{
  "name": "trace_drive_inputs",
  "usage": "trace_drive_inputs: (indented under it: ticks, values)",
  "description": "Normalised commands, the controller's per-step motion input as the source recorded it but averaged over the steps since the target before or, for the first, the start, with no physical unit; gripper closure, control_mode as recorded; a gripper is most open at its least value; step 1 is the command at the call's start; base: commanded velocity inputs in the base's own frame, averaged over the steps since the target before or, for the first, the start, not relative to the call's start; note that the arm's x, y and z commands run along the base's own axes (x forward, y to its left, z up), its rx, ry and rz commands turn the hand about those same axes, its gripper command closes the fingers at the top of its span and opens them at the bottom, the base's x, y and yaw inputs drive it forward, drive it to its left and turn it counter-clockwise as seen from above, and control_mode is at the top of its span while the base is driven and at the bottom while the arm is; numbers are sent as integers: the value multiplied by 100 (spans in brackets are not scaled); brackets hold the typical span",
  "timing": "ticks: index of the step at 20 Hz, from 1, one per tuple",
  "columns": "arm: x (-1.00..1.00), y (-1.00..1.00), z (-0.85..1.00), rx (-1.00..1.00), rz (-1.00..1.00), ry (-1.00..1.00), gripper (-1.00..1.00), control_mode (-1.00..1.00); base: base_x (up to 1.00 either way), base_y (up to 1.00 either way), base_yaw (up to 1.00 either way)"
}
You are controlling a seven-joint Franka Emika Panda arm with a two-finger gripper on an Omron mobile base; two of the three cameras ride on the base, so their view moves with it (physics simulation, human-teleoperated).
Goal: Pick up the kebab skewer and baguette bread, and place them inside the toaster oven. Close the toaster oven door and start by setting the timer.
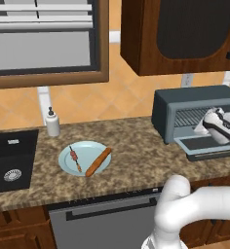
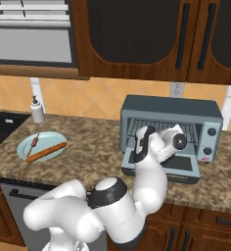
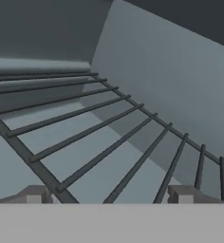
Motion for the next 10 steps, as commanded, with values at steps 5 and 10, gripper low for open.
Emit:
trace_drive_inputs:
  ticks: [5,10]
  values:
    - [-3,0,-56,3,-18,0,-100,-100,0,0,0]
    - [-7,0,-79,5,-11,0,-100,-100,0,0,0]
